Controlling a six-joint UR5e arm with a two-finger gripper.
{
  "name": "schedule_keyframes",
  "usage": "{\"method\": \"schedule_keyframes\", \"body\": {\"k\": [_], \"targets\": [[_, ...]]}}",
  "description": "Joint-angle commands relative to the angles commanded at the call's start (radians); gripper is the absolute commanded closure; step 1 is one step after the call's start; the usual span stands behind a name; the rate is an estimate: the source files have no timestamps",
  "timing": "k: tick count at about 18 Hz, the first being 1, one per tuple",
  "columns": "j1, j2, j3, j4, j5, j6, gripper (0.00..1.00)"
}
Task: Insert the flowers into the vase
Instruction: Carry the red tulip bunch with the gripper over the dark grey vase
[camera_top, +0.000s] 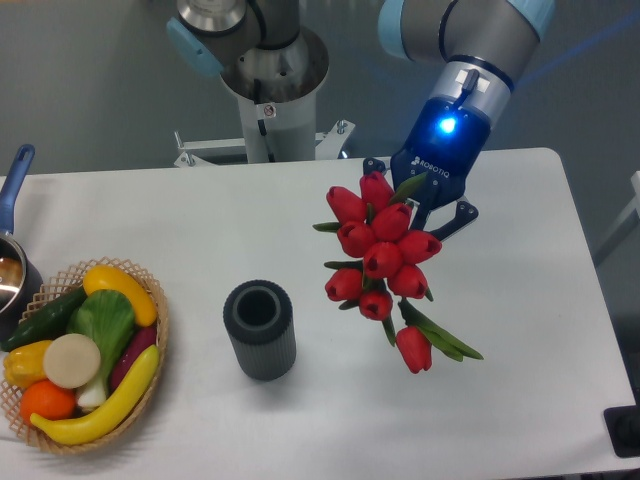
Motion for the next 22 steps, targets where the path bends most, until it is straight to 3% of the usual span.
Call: {"method": "schedule_keyframes", "body": {"k": [12,15,22], "targets": [[-0.046,-0.031,0.009,0.020,-0.006,0.014,0.72],[-0.060,-0.058,0.000,0.031,-0.105,0.058,0.71],[-0.061,-0.060,-0.015,0.031,-0.405,0.129,0.71]]}}
